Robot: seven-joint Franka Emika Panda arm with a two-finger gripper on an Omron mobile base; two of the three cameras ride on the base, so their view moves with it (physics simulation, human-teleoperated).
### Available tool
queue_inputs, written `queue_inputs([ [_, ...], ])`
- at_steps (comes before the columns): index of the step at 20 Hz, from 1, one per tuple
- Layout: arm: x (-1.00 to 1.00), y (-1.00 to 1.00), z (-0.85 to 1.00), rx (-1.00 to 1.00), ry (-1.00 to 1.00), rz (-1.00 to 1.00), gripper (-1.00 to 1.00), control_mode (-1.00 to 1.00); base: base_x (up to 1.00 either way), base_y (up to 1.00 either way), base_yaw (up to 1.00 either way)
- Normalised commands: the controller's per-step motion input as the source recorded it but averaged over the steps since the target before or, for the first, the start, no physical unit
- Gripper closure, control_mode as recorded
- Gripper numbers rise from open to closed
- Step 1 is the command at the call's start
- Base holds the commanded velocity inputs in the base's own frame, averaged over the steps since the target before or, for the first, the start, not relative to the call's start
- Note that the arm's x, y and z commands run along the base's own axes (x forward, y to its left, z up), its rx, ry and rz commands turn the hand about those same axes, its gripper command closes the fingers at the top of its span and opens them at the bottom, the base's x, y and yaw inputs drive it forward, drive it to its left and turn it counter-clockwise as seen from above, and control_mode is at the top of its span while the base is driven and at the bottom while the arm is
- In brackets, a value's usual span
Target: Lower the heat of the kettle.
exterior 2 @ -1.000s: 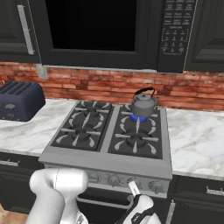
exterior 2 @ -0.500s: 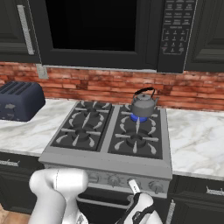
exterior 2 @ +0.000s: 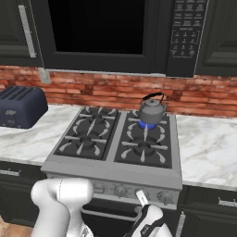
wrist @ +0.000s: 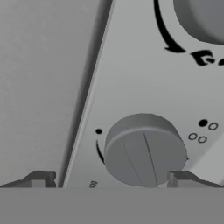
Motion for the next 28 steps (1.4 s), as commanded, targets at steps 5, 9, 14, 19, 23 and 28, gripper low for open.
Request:
queue_inputs([
  [5,0.13,0.0,-0.19,-0.01,0.0,0.0,-1.0,-1.0,0.0,0.0,0.0],
  [9,0.12,0.0,-0.23,-0.02,0.0,0.0,-1.0,-1.0,0.0,0.0,0.0],
  [14,0.11,0.0,-0.19,-0.02,0.0,0.0,-1.0,-1.0,0.0,0.0,0.0],
  [19,0.12,0.0,-0.15,-0.01,0.0,0.0,-1.0,-1.0,0.0,0.0,0.0],
  [23,0.16,0.01,-0.16,-0.03,0.0,0.0,-1.0,-1.0,0.0,0.0,0.0],
  [28,0.16,0.0,-0.15,-0.02,0.0,0.0,-1.0,-1.0,0.0,0.0,0.0],
])
